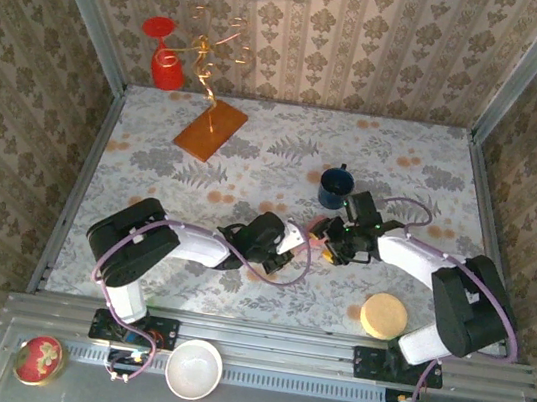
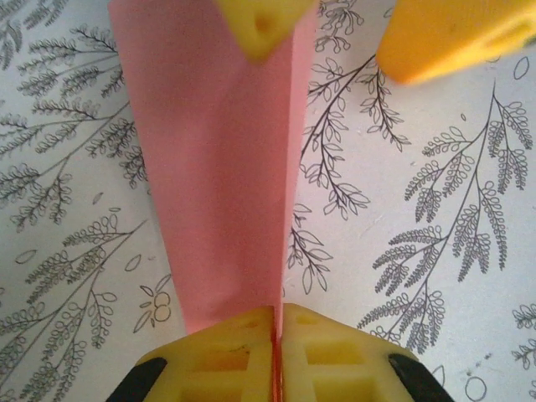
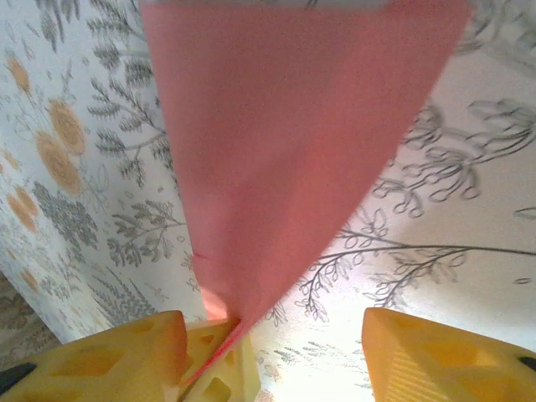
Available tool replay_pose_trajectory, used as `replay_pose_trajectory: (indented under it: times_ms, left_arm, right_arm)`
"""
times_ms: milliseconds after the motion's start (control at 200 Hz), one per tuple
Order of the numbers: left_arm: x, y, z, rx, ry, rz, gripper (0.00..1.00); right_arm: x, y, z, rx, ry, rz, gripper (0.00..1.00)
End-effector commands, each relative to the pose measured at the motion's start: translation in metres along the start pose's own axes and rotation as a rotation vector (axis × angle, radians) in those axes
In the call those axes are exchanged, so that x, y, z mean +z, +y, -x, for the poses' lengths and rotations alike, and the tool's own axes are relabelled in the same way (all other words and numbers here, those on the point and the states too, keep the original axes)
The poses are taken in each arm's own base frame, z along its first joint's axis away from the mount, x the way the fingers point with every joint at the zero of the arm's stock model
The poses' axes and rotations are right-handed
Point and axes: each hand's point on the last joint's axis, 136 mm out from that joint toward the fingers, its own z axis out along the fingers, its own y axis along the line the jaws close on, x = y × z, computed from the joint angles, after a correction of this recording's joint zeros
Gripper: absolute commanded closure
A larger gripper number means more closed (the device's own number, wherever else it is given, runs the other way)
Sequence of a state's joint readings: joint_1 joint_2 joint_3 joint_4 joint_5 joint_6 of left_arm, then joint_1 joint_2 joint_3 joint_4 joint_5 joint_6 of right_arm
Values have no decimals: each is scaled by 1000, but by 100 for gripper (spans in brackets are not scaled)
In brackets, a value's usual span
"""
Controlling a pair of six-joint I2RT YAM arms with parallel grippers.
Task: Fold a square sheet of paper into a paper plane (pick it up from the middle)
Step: Fold the wing for the fifth time at the center of the table.
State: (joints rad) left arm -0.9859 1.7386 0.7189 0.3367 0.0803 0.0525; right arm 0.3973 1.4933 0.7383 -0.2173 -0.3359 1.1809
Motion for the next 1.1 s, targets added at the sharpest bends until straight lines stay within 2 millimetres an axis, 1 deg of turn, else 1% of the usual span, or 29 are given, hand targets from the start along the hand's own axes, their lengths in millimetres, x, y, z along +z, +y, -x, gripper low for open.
replay_pose_trajectory:
  times_ms: [0,170,230,330,420,440,545,605,715,775,1010,1095]
  left_arm:
    - [1,-7,-14,-43,39,-64,90]
    - [2,-12,-20,-81,77,-129,91]
    - [2,-14,-19,-104,82,-158,92]
    - [0,-13,-17,-153,92,-187,93]
    - [-2,-7,-17,-199,126,-182,95]
    - [-3,-7,-16,-211,134,-185,95]
    - [-6,-3,-14,-277,167,-195,97]
    - [-7,1,-16,-329,207,-185,98]
    - [-6,5,-19,-406,267,-167,99]
    - [-6,4,-17,-434,288,-170,99]
    - [-8,3,-1,-569,295,-221,99]
    - [-9,4,2,-627,292,-241,99]
  right_arm:
    - [-11,-17,9,-4,-59,-52,37]
    - [-19,-24,18,-7,-98,-66,35]
    - [-21,-26,21,-12,-108,-70,34]
    - [-23,-29,24,-22,-123,-76,34]
    - [-23,-34,26,-31,-133,-85,34]
    - [-29,-28,28,-44,-149,-57,34]
    - [-31,-24,30,-95,-167,-26,33]
    - [-32,-23,30,-129,-172,-16,33]
    - [-29,-18,27,-190,-159,20,32]
    - [-28,-14,25,-217,-149,49,31]
    - [-19,-6,8,-321,-90,97,31]
    - [-15,-2,1,-358,-69,111,31]
